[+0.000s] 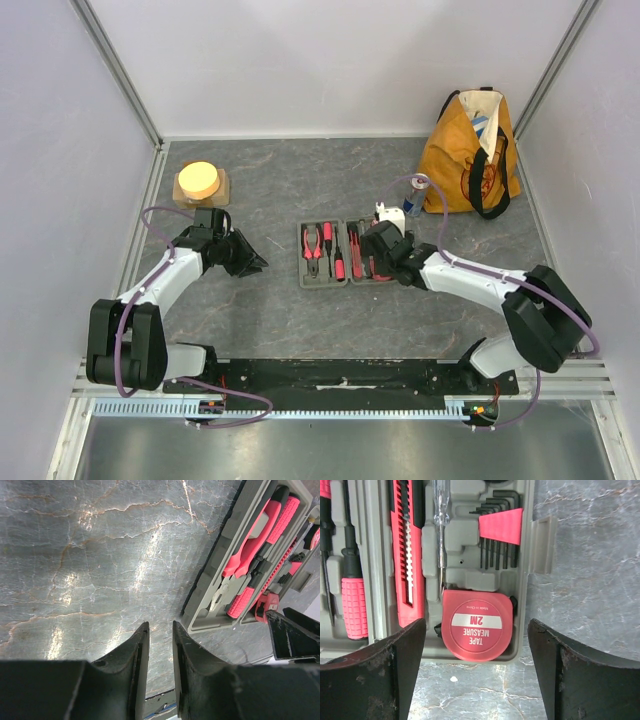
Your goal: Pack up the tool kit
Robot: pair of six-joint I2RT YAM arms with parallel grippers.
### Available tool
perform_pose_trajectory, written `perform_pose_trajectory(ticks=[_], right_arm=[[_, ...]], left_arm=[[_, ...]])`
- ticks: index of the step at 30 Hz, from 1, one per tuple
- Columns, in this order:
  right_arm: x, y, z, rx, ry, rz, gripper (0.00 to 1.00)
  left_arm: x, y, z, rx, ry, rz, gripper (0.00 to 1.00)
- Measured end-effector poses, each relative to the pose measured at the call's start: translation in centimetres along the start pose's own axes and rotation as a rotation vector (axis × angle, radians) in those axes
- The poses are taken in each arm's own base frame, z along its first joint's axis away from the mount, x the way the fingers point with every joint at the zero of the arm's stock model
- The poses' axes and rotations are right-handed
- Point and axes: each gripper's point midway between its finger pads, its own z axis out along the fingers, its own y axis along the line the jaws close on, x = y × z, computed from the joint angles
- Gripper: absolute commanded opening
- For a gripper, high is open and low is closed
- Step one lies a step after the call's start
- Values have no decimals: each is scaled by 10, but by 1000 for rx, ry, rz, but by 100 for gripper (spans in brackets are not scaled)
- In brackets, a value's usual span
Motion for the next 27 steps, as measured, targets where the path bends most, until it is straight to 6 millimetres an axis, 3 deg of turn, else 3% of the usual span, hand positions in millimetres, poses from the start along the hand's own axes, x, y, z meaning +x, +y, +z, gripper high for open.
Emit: perform_pose_trajectory(ticks=[3,7,11,18,27], right_arm=[[-9,-1,-9,4,-13,2,81],[-23,4,-16,-13,-31,-2,61],[-22,10,-18,-48,-11,-31,49],[5,13,-10,-73,98,-94,40],[6,16,-5,-88,101,-113,31]], left_arm=[[0,0,0,1,0,1,31],[1,-1,0,4,4,2,31],[4,-7,-1,36,20,9,32],[21,-24,10,112,112,51,33],[60,-21,39,40,268,99,32]])
